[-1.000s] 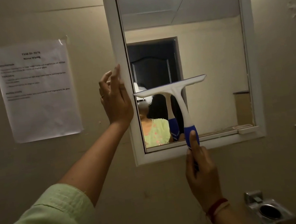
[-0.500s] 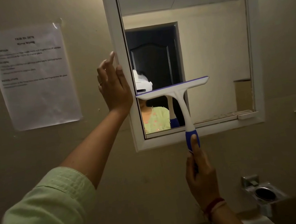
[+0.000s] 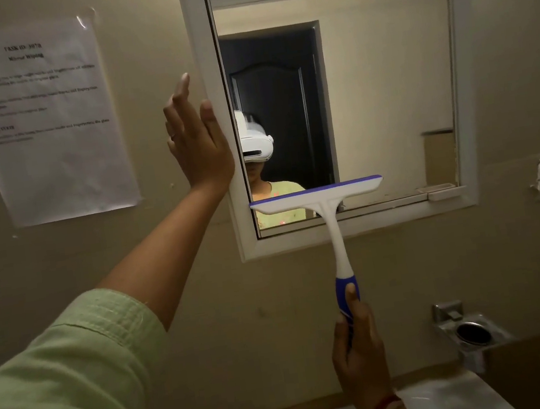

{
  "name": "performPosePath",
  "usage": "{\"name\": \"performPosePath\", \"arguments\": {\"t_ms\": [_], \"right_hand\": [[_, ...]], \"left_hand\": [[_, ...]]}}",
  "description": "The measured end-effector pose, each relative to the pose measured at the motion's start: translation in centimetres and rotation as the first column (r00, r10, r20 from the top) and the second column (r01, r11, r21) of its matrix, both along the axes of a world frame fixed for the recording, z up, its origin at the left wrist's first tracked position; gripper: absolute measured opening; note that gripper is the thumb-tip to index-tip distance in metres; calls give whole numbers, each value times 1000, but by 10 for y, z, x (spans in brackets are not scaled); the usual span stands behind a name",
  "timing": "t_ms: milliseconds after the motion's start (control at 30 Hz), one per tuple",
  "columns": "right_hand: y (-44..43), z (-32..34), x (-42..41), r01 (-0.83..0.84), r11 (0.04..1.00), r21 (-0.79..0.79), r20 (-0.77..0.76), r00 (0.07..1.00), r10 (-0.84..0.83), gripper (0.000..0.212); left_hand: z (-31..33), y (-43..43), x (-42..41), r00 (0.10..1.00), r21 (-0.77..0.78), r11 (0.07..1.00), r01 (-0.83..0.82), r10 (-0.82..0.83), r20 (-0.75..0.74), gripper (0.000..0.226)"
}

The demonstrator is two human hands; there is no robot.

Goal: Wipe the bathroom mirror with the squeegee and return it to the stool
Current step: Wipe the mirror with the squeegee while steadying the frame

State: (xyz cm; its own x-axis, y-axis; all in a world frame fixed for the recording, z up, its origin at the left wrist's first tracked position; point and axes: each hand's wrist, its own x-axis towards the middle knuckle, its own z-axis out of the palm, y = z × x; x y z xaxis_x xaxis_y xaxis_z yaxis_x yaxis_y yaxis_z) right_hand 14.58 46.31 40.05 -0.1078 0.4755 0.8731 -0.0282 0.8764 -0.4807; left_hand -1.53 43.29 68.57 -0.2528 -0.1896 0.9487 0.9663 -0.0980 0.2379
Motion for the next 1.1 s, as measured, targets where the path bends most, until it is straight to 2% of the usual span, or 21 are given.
{"name": "performPosePath", "arguments": {"t_ms": [300,633,800,867,967,1100], "right_hand": [[-7,-9,5,3,999,-41,19,1000,-3,65],[-8,-29,9,0,997,-77,88,996,7,86],[-10,-36,11,-41,992,-122,97,994,53,81],[-12,-37,13,-65,992,-109,67,995,73,72],[-17,-21,20,-114,988,-104,-87,991,105,46],[-5,46,31,-58,997,45,-293,954,69,48]], "left_hand": [[-2,-1,3,1000,33,999,14,-14,10,39],[-1,-2,2,999,2,1000,-18,18,39,40],[-2,-1,0,998,-3,999,-43,43,54,40],[-2,-1,1,995,-13,998,-61,62,72,40],[-2,-1,0,995,-23,996,-83,84,57,41],[-1,-3,0,991,-51,990,-135,136,19,41]]}}
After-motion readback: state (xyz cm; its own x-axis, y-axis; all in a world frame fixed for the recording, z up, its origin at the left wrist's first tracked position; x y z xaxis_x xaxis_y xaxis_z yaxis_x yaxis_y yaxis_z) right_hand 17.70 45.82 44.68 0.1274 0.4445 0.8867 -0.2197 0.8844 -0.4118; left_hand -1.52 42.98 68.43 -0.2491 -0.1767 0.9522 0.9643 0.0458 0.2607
